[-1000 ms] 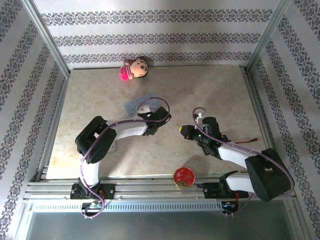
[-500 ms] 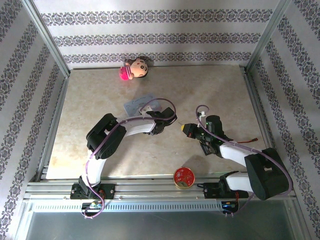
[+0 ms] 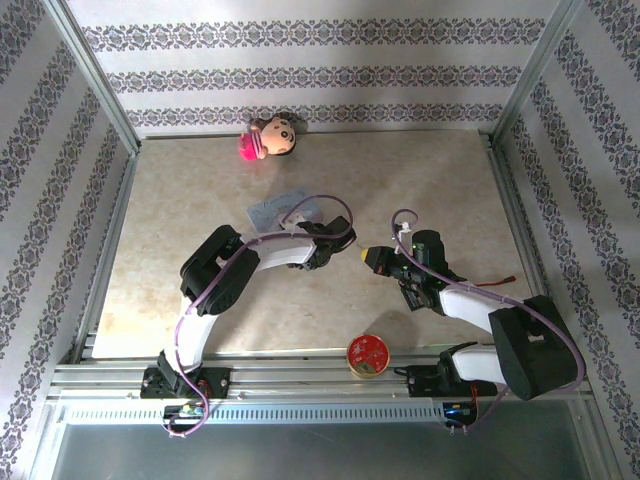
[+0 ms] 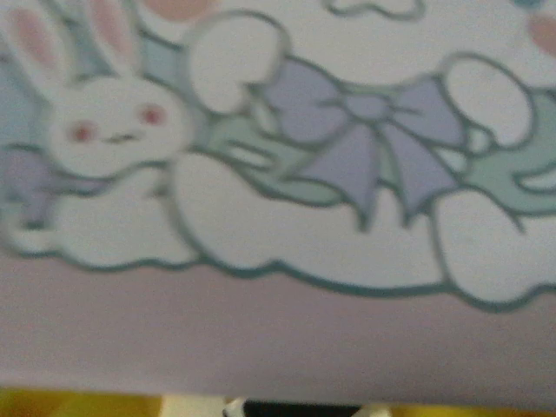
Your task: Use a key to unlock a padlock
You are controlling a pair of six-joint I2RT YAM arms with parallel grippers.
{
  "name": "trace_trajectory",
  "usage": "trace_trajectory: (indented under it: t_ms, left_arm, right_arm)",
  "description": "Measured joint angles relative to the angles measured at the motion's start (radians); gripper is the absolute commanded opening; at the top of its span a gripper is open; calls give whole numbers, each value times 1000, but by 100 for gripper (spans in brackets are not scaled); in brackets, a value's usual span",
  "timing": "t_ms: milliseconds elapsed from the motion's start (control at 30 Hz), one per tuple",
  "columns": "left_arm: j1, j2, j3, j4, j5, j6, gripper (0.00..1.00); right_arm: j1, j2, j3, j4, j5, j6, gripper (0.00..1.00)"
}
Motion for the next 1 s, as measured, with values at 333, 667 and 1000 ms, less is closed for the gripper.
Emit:
trace_trajectory:
  t_ms: [333, 667, 1000]
  left_arm:
    - [2, 0, -6, 28, 9, 37, 22]
    - [24, -107, -132, 166, 167, 86, 17]
    - [74, -218, -250, 283, 423, 67, 16]
  right_arm:
    - [-6, 28, 0, 18, -11, 0, 0]
    - [71, 92, 0, 80, -6, 1, 0]
    - [241, 267, -23, 314, 91, 8, 0]
